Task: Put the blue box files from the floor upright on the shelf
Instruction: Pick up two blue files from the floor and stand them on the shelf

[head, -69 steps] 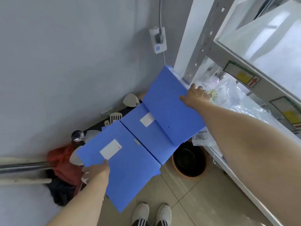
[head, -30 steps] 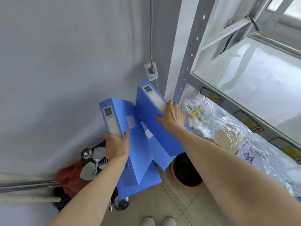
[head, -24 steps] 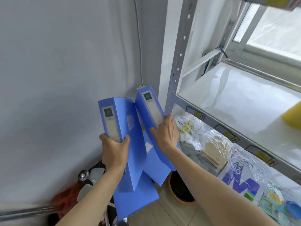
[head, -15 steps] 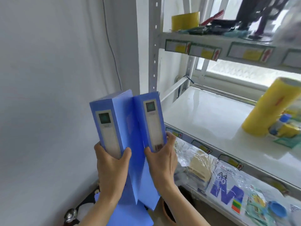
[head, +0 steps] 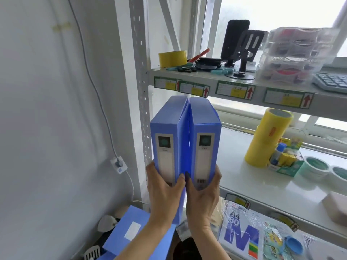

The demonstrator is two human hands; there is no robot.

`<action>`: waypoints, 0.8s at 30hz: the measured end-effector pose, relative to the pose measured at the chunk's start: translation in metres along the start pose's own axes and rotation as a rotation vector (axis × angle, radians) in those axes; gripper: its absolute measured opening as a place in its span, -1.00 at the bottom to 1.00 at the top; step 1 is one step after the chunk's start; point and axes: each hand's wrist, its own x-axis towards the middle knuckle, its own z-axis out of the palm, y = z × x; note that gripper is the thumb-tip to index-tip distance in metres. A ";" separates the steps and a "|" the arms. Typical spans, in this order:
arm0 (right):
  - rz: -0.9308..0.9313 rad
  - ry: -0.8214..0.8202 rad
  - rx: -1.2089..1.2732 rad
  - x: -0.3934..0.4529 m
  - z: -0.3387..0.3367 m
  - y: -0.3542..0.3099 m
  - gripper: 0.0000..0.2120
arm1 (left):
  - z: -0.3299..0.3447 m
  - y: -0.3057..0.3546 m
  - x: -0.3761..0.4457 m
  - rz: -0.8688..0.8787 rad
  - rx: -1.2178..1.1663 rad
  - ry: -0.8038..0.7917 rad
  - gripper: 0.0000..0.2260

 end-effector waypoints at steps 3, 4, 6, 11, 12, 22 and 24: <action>0.010 0.004 -0.007 0.028 0.017 0.015 -0.32 | 0.026 -0.015 0.022 0.019 -0.006 -0.025 -0.46; 0.017 0.005 -0.003 0.038 0.023 0.019 -0.33 | 0.034 -0.021 0.031 0.022 -0.020 -0.044 -0.44; 0.032 0.002 0.007 0.058 0.037 0.025 -0.34 | 0.049 -0.029 0.051 0.006 -0.055 -0.075 -0.44; 0.024 -0.019 0.028 0.110 0.075 0.043 -0.33 | 0.082 -0.055 0.105 -0.033 -0.076 -0.122 -0.42; 0.025 -0.034 0.029 0.118 0.081 0.047 -0.33 | 0.087 -0.059 0.115 -0.045 -0.072 -0.124 -0.42; -0.005 -0.115 0.058 0.164 0.126 0.090 -0.29 | 0.132 -0.089 0.182 -0.079 -0.003 -0.112 -0.43; -0.003 -0.099 0.051 0.167 0.132 0.095 -0.27 | 0.137 -0.092 0.189 -0.072 -0.008 -0.126 -0.42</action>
